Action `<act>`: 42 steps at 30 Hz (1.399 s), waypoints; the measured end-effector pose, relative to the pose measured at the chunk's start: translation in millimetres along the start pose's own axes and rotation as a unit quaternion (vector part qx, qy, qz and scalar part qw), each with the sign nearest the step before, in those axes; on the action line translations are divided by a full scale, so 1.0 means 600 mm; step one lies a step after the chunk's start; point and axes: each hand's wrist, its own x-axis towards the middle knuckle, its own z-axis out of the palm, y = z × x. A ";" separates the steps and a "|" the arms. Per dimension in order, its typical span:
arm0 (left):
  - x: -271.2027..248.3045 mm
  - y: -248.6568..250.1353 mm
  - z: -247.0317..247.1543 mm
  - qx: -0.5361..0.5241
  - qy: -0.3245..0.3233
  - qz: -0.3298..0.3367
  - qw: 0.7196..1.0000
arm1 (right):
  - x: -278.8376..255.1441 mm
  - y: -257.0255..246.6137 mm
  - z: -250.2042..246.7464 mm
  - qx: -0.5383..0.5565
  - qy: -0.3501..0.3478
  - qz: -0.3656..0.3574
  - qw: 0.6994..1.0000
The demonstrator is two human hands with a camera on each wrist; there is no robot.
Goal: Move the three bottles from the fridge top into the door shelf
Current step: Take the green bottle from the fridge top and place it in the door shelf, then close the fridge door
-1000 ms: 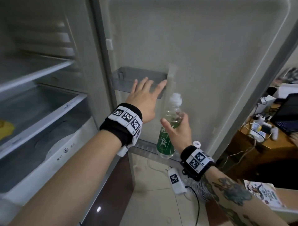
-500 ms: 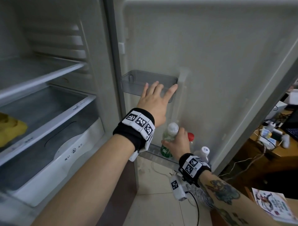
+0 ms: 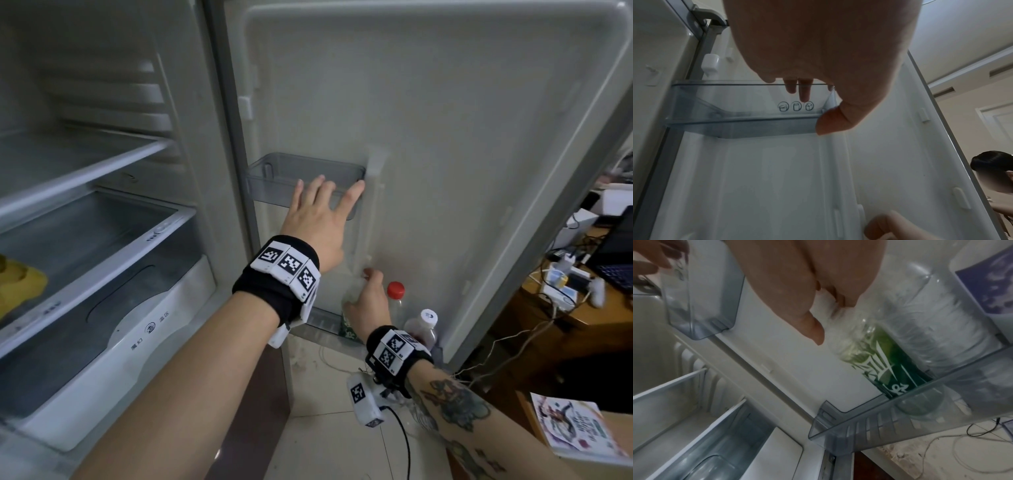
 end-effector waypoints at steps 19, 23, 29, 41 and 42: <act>-0.002 0.039 -0.003 -0.056 -0.007 -0.092 0.994 | -0.041 0.011 -0.343 0.207 0.321 -0.047 0.923; -0.004 0.046 0.005 -0.034 0.015 -0.103 0.994 | 0.034 0.067 -0.395 0.279 0.287 0.088 0.912; -0.004 0.058 0.011 -0.016 0.038 -0.126 0.991 | 0.065 0.077 -0.364 0.293 0.224 0.109 0.923; -0.010 0.067 0.005 -0.017 0.010 -0.167 0.986 | 0.048 0.078 -0.357 0.231 0.252 0.090 0.936; -0.013 0.067 0.000 -0.024 0.002 -0.174 0.984 | 0.039 0.077 -0.356 0.220 0.244 0.089 0.940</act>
